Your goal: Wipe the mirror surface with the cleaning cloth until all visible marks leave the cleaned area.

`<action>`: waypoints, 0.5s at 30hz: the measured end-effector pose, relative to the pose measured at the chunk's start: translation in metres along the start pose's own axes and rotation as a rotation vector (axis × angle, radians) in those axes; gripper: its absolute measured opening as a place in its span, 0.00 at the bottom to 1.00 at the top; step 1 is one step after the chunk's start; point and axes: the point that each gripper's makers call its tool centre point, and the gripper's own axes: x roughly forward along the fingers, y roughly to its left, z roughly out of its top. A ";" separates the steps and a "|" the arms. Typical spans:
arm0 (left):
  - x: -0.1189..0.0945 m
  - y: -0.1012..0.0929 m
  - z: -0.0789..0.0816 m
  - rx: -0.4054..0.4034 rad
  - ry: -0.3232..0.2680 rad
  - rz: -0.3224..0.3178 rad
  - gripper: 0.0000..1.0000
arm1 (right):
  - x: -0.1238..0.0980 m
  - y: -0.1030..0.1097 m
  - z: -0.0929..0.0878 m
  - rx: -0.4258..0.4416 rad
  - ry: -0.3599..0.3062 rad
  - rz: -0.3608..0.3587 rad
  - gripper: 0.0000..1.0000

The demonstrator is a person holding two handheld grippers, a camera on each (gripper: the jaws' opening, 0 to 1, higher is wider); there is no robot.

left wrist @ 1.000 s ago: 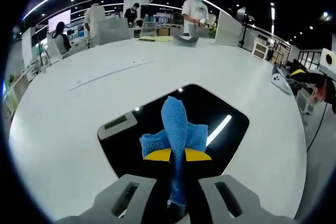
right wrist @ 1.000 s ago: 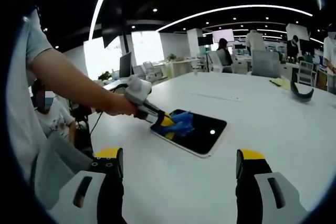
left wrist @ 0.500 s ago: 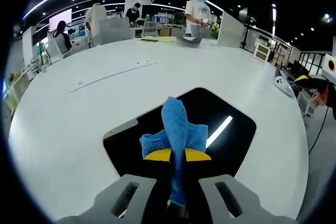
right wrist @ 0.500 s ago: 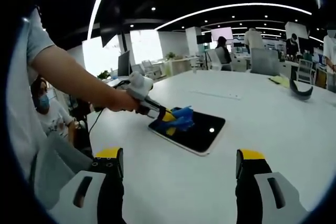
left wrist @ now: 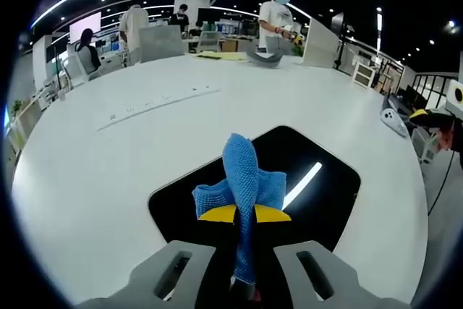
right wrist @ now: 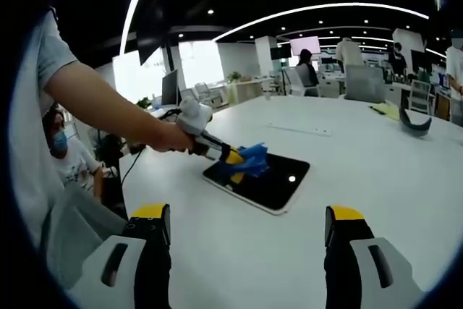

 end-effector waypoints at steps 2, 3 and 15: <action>0.000 0.001 0.001 0.001 -0.001 0.000 0.05 | 0.000 0.000 0.001 -0.001 -0.004 0.002 0.87; 0.001 0.002 0.002 0.000 -0.001 -0.001 0.05 | 0.001 0.000 0.001 -0.002 -0.004 0.001 0.87; 0.004 0.007 0.005 0.005 0.001 0.001 0.05 | 0.003 -0.001 0.000 0.001 0.001 0.001 0.87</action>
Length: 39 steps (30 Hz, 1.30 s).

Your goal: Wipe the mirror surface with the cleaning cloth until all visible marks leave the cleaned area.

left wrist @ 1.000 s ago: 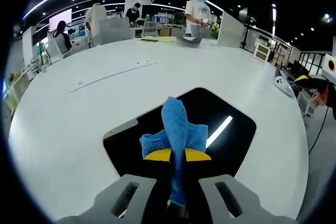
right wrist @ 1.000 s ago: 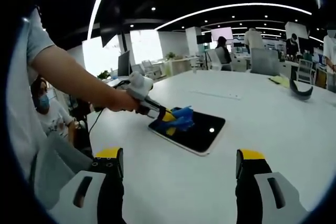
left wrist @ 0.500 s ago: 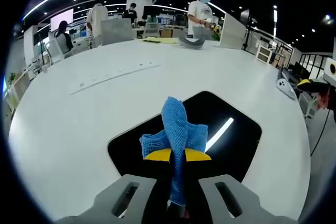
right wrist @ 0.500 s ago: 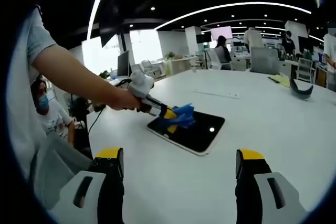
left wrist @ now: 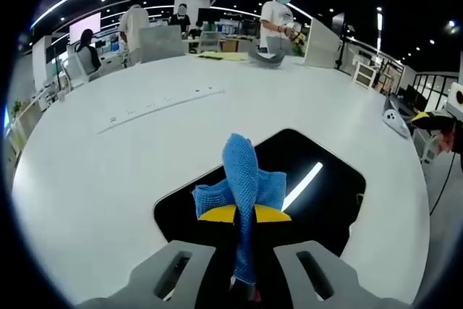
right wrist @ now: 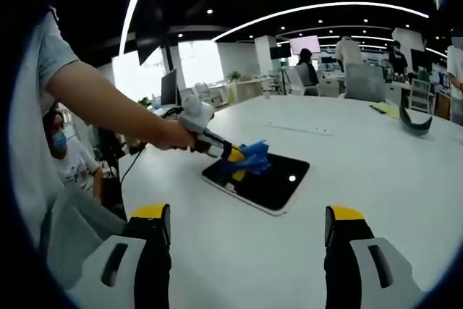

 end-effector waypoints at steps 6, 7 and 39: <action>0.002 0.002 0.001 -0.002 -0.004 0.001 0.05 | 0.002 0.000 0.000 0.003 0.001 -0.002 0.87; 0.002 0.003 0.001 -0.003 -0.004 0.001 0.05 | 0.002 0.000 -0.001 0.003 0.004 -0.002 0.87; 0.003 0.007 0.003 0.020 -0.001 0.004 0.05 | 0.000 -0.004 -0.004 0.000 0.014 -0.022 0.86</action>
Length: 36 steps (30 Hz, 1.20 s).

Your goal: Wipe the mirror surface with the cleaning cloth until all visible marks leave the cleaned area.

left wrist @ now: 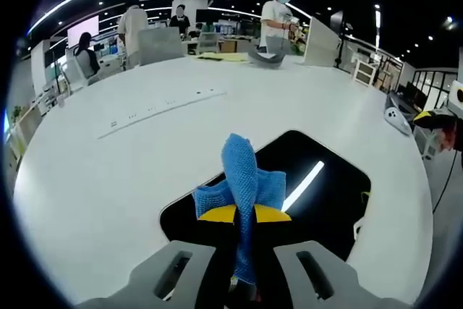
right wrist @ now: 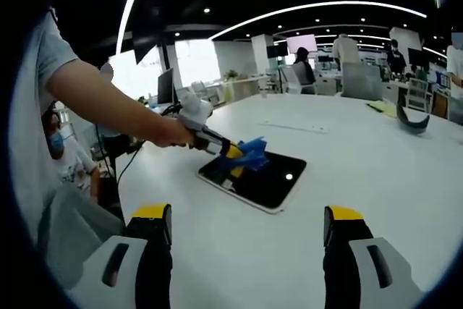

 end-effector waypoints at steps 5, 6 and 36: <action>0.000 0.002 0.000 0.004 -0.001 0.007 0.05 | 0.000 0.001 0.003 -0.002 -0.008 0.004 0.85; 0.001 0.003 0.000 0.003 -0.001 0.008 0.05 | 0.000 0.001 0.003 -0.002 -0.007 0.004 0.85; -0.013 0.020 -0.007 -0.025 0.002 0.062 0.06 | -0.004 0.004 0.006 -0.008 -0.006 -0.002 0.85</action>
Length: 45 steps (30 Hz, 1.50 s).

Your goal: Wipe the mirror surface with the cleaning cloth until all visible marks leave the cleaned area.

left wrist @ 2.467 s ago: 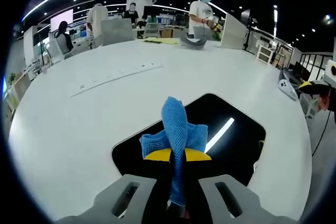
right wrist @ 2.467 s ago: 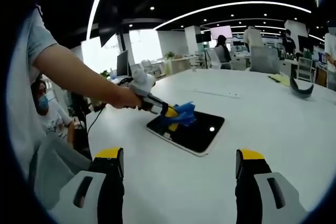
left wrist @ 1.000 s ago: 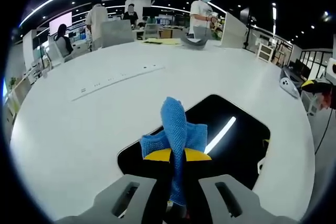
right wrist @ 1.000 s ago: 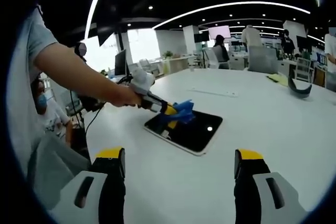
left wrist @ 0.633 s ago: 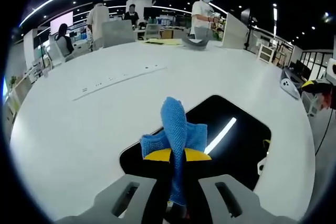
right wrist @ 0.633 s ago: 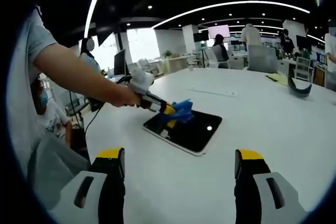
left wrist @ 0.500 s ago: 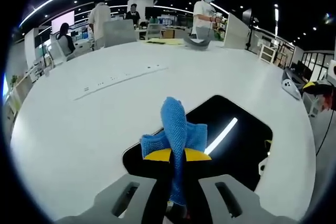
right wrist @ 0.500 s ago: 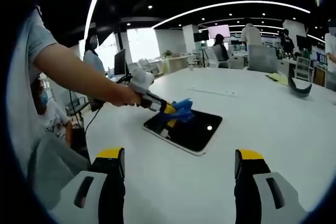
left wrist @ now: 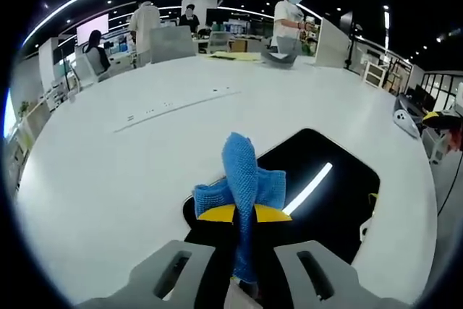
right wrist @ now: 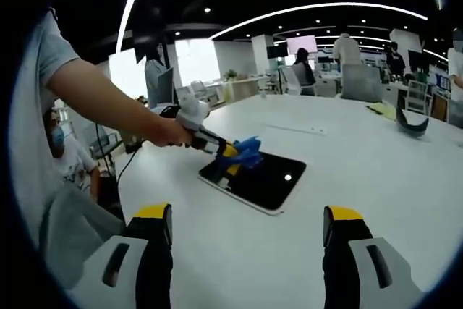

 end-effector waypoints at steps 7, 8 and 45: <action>-0.008 0.003 -0.007 -0.016 -0.010 0.041 0.06 | -0.005 0.003 0.001 -0.005 -0.001 0.001 0.84; -0.008 0.004 -0.007 -0.016 -0.009 0.046 0.06 | -0.005 0.004 0.000 -0.005 0.000 0.002 0.84; -0.039 -0.009 -0.035 -0.106 0.002 0.104 0.07 | -0.013 0.012 0.003 -0.009 -0.042 0.026 0.83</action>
